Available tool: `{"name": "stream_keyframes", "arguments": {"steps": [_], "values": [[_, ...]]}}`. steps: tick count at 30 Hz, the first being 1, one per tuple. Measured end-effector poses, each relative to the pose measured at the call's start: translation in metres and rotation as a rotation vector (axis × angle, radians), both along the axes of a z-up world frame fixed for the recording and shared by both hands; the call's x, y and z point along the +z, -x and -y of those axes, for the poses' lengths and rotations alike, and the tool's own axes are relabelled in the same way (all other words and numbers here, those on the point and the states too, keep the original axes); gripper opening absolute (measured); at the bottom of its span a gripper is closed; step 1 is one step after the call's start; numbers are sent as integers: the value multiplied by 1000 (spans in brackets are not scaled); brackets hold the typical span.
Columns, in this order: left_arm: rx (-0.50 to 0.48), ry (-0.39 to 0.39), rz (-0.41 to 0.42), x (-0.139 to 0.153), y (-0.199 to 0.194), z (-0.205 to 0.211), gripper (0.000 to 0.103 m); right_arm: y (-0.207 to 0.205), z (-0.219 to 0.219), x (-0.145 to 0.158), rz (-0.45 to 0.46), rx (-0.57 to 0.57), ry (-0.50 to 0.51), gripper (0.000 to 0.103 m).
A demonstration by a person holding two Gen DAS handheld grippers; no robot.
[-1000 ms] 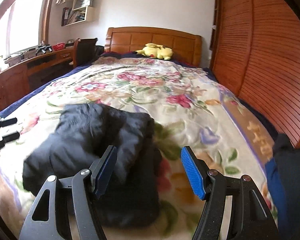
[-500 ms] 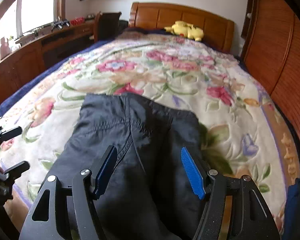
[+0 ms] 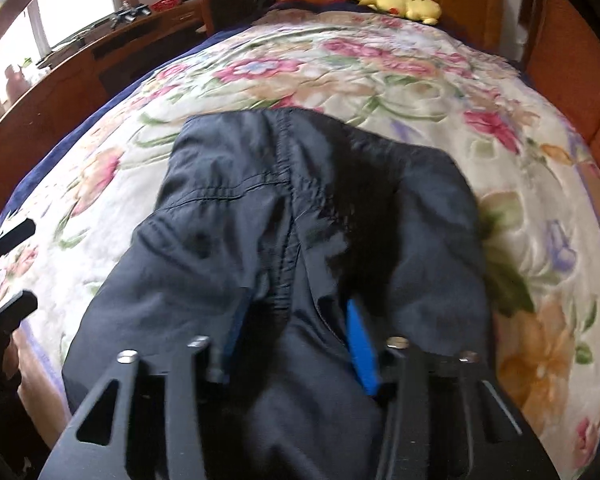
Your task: Fold large clothes
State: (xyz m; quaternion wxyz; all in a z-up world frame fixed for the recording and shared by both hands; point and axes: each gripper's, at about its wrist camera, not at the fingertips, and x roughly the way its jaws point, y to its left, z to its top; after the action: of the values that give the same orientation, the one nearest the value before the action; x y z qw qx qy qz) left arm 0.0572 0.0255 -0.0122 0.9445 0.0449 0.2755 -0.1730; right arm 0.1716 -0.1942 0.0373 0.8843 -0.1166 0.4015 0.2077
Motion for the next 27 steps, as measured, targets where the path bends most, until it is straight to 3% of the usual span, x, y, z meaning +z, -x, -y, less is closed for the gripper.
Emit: {"name": "stream_keyframes", "arguments": {"steps": [1,4,10,14,20,24,27], "values": [[0,-1,0,0,0,0,81,2,-1,1,14,11,15,15],[1,-5,-7,0,0,-1,81,15,-6,9,106,21,79,7],[4,3,-15,-2,2,-6,81,43,8,37,242,-5,101,4],[3,7,-17,-2,3,-6,81,61,36,49,325,-87,125,4],[-3,3,-18,-2,6,-4,81,58,84,18,238,-204,70,3],[-9,-3,-14,-2,9,0,81,48,81,-6,181,-206,43,4],[-13,-9,-2,0,13,4,81,51,76,-6,202,-216,22,7]]}}
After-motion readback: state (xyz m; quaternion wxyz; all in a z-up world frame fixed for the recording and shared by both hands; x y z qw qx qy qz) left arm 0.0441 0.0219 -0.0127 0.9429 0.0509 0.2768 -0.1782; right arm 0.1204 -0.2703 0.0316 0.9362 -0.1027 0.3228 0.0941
